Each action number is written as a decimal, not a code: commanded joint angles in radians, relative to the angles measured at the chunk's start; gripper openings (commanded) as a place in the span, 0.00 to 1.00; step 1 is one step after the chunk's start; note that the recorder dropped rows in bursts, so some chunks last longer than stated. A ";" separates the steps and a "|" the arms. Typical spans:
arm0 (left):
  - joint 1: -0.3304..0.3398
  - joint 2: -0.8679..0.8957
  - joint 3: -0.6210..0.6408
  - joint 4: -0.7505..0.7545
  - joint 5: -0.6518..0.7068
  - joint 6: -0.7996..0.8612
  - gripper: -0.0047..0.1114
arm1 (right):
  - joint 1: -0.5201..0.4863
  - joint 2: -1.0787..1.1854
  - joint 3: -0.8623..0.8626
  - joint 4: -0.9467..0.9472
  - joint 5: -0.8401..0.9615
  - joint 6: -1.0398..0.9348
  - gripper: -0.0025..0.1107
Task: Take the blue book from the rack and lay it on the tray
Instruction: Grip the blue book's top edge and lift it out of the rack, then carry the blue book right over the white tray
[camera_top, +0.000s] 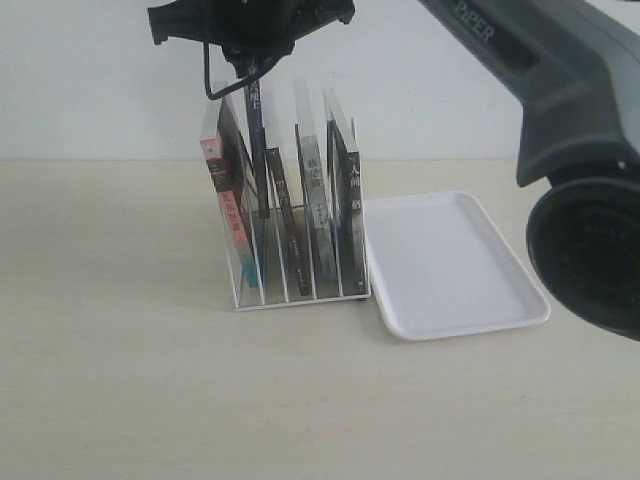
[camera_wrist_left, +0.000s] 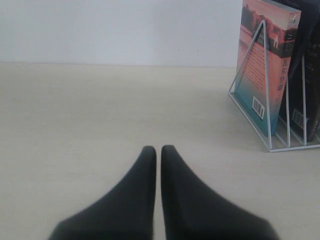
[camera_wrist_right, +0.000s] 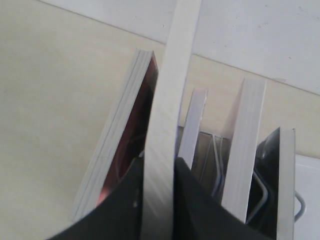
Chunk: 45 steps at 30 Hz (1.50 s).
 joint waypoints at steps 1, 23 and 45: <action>0.002 -0.003 -0.001 -0.004 -0.004 0.000 0.08 | 0.000 -0.022 -0.012 0.002 -0.035 -0.006 0.02; 0.002 -0.003 -0.001 -0.004 -0.004 0.000 0.08 | 0.000 -0.372 -0.012 -0.046 -0.035 -0.078 0.02; 0.002 -0.003 -0.001 -0.004 -0.004 0.000 0.08 | -0.002 -0.766 0.217 -0.383 -0.035 -0.150 0.02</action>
